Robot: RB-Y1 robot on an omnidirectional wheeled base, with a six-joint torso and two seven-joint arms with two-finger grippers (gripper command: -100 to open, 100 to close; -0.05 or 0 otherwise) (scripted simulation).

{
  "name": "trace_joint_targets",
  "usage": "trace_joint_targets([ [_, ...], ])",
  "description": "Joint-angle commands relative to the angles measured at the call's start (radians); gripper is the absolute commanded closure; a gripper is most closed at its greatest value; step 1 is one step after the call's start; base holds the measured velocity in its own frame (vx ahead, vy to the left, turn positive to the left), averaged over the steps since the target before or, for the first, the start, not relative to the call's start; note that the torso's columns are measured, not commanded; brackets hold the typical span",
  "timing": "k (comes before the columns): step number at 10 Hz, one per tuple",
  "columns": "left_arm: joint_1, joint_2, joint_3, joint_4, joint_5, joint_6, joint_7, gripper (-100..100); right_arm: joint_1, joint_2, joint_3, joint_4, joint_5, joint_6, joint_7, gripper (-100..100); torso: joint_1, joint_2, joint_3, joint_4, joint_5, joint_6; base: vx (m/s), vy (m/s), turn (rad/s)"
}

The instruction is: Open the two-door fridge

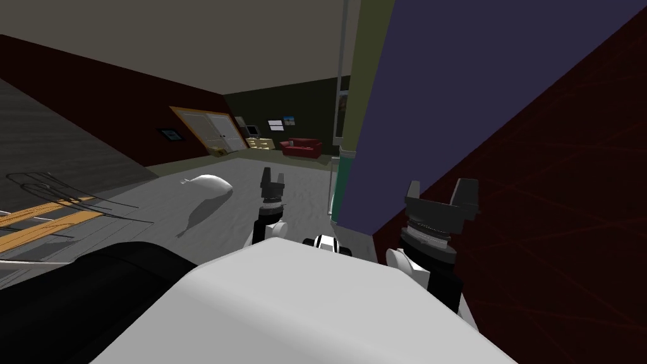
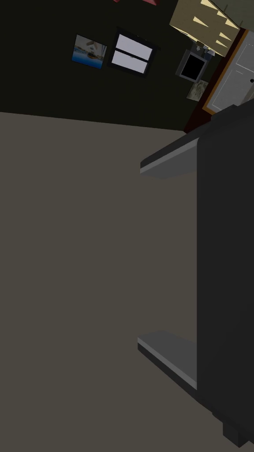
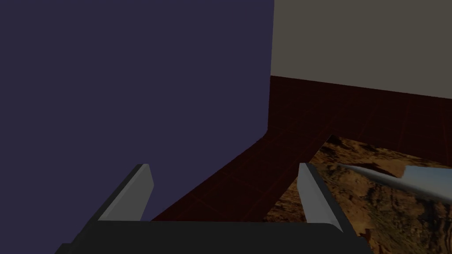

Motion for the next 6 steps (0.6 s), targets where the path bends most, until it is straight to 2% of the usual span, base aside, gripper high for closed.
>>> trace_joint_targets([
  [1,0.0,0.0,0.0,0.0,0.0,0.0,0.0,0,0.028,-0.059,-0.061,0.002,0.044,0.019,0.035,-100,0.001,0.001,-0.001,0.001,0.0,0.0,0.061,0.053,0.152],
  [4,0.0,0.0,0.0,0.0,0.0,0.0,0.0,0,0.082,-0.102,-0.152,-0.001,0.117,0.048,0.091,-100,-0.001,0.002,-0.001,0.001,0.0,0.0,0.079,0.051,0.199],
  [5,0.0,0.0,0.0,0.0,0.0,0.0,0.0,0,0.082,-0.102,-0.157,-0.001,0.117,0.048,0.091,-100,-0.001,0.001,-0.001,0.001,0.0,0.0,0.065,0.032,0.064],
  [6,0.0,0.0,0.0,0.0,0.0,0.0,0.0,0,0.102,-0.112,-0.194,-0.002,0.145,0.06,0.113,-100,-0.002,0.003,0.0,0.002,0.0,0.001,0.051,0.039,0.16],
])
